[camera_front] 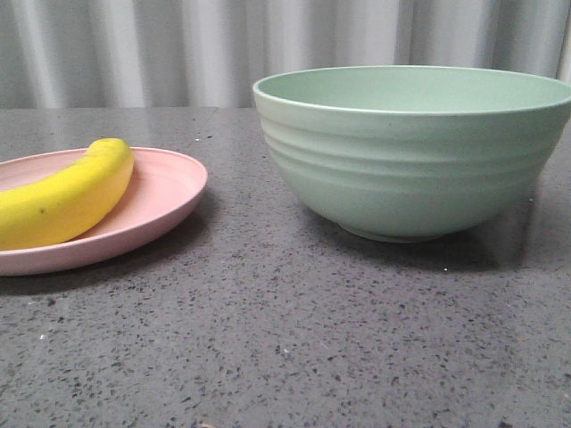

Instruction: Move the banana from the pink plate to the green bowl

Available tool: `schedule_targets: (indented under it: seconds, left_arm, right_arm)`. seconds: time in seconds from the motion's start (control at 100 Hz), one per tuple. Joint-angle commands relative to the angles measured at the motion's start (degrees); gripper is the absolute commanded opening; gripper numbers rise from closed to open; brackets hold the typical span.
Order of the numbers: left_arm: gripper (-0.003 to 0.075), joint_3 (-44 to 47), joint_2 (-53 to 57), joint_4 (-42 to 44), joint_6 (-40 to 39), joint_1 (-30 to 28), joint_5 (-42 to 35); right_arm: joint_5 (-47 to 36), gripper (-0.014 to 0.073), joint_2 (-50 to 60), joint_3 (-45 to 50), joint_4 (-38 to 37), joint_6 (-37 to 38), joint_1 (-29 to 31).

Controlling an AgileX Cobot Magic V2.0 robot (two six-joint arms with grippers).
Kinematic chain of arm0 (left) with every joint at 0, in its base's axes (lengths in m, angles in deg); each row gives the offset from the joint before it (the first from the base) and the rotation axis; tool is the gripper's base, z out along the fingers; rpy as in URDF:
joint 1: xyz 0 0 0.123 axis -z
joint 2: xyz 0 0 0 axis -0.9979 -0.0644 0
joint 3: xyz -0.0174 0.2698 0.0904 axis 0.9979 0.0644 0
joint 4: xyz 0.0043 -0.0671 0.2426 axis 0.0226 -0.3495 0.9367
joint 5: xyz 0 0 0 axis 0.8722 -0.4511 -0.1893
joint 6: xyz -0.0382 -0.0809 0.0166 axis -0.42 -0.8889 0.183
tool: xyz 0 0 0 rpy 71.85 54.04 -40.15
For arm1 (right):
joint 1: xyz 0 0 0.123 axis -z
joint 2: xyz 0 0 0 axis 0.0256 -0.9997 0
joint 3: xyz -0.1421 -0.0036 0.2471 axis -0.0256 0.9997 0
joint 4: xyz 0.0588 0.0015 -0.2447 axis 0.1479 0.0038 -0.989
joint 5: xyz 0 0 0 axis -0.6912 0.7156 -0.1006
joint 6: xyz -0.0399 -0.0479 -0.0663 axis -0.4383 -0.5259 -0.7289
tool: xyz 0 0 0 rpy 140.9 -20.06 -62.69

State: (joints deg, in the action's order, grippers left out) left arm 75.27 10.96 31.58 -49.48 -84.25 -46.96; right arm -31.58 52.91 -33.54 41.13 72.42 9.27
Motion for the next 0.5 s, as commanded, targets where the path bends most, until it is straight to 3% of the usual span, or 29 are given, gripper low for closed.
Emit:
schedule_targets:
  seconds: [0.0, 0.49]
  left_arm:
    - [-0.0020, 0.57, 1.62, 0.29, -0.52, -0.04, -5.36]
    - [-0.0020, 0.57, 1.62, 0.29, -0.52, -0.04, -8.36]
  right_arm:
    - [-4.84, -0.0071, 1.27, 1.13, -0.04, -0.56, 0.38]
    - [-9.48, -0.0071, 1.27, 1.13, -0.83, -0.56, 0.38]
